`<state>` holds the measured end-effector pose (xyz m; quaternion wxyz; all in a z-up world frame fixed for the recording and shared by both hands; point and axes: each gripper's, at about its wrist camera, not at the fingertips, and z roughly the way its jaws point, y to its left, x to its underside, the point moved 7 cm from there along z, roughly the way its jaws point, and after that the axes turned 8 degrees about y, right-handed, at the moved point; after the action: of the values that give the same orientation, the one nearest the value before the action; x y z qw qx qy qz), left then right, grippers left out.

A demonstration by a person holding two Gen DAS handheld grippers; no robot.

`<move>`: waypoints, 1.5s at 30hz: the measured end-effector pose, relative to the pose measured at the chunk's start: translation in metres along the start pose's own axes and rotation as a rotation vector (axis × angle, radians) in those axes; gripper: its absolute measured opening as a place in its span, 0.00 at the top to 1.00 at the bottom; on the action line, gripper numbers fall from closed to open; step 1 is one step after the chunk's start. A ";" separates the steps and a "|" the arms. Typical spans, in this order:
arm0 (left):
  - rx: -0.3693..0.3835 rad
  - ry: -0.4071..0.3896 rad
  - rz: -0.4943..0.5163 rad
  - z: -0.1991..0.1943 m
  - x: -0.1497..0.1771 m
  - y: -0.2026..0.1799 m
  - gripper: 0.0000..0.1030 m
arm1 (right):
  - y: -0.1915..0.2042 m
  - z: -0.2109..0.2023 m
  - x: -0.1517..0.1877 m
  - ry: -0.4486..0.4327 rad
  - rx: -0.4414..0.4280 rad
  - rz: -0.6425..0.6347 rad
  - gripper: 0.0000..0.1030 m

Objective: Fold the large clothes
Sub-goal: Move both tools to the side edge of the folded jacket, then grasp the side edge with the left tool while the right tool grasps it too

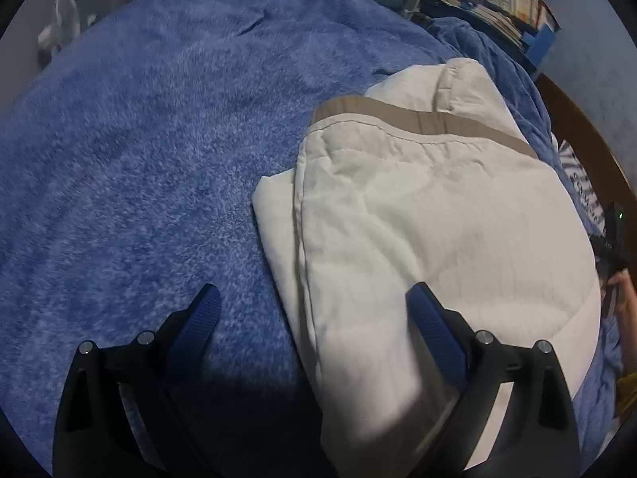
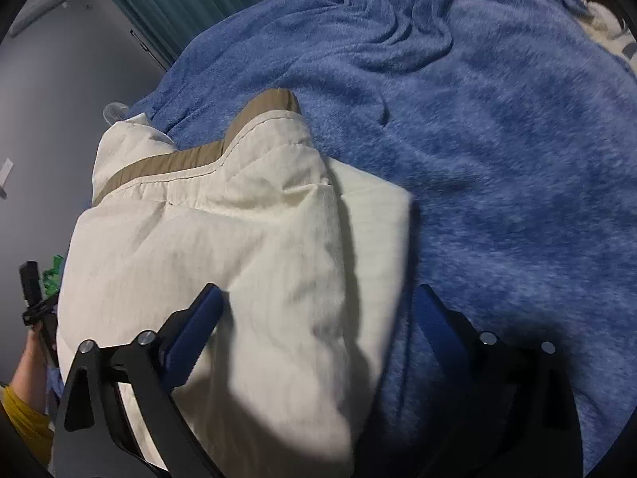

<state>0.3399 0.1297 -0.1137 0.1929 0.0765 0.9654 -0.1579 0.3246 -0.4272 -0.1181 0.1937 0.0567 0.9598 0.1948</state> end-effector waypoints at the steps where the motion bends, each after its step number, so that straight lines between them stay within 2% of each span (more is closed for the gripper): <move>1: 0.000 0.002 0.000 0.003 -0.003 0.000 0.11 | -0.001 0.003 -0.002 0.002 -0.011 0.010 0.14; 3: 0.016 0.014 -0.004 0.011 -0.009 0.002 0.12 | -0.002 0.007 -0.004 0.010 -0.039 0.026 0.16; 6: 0.092 0.029 -0.035 0.023 -0.019 0.007 0.14 | -0.006 0.016 -0.010 0.025 -0.099 0.060 0.20; 8: 0.140 0.020 -0.057 0.033 -0.026 0.010 0.15 | -0.008 0.022 -0.016 0.028 -0.137 0.080 0.24; 10: 0.154 0.010 -0.078 0.042 -0.031 0.012 0.15 | -0.009 0.027 -0.023 0.019 -0.156 0.099 0.26; 13: 0.120 -0.014 -0.069 0.052 -0.042 0.007 0.15 | -0.007 0.031 -0.032 -0.013 -0.175 0.103 0.44; 15: 0.112 -0.021 -0.044 0.051 -0.045 0.002 0.25 | -0.004 0.035 -0.033 -0.017 -0.174 0.101 0.49; 16: 0.127 -0.022 -0.029 0.048 -0.046 -0.001 0.37 | -0.003 0.033 -0.032 -0.020 -0.180 0.095 0.53; 17: 0.148 -0.021 -0.020 0.045 -0.046 -0.003 0.55 | -0.001 0.030 -0.032 -0.029 -0.194 0.086 0.60; 18: 0.180 -0.021 -0.007 0.042 -0.046 -0.007 0.63 | 0.001 0.025 -0.031 -0.042 -0.203 0.070 0.69; 19: 0.187 -0.026 0.011 0.035 -0.044 -0.011 0.72 | 0.006 0.020 -0.028 -0.053 -0.208 0.039 0.73; 21: 0.174 -0.029 0.076 0.025 -0.039 -0.021 0.80 | 0.014 0.010 -0.025 -0.082 -0.189 -0.021 0.82; 23: 0.138 -0.051 0.152 0.012 -0.035 -0.031 0.88 | 0.020 -0.001 -0.022 -0.119 -0.165 -0.056 0.85; 25: 0.113 -0.074 0.201 0.000 -0.032 -0.038 0.90 | 0.028 -0.013 -0.019 -0.155 -0.126 -0.098 0.87; 29: 0.149 -0.123 0.213 -0.031 -0.024 -0.046 0.93 | 0.053 -0.045 -0.011 -0.235 -0.074 -0.197 0.90; 32: 0.182 -0.175 0.219 -0.062 -0.015 -0.055 0.93 | 0.069 -0.074 -0.002 -0.289 -0.082 -0.231 0.90; 38: 0.192 -0.270 0.275 -0.125 0.007 -0.085 0.94 | 0.100 -0.146 0.026 -0.393 -0.122 -0.273 0.91; 45: 0.254 -0.321 0.275 -0.189 0.048 -0.104 0.94 | 0.130 -0.222 0.072 -0.456 -0.152 -0.283 0.91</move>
<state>0.2086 0.0993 0.0620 0.3525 0.2045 0.8753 -0.2603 0.1756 -0.3726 0.0969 0.4338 -0.0502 0.8724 0.2197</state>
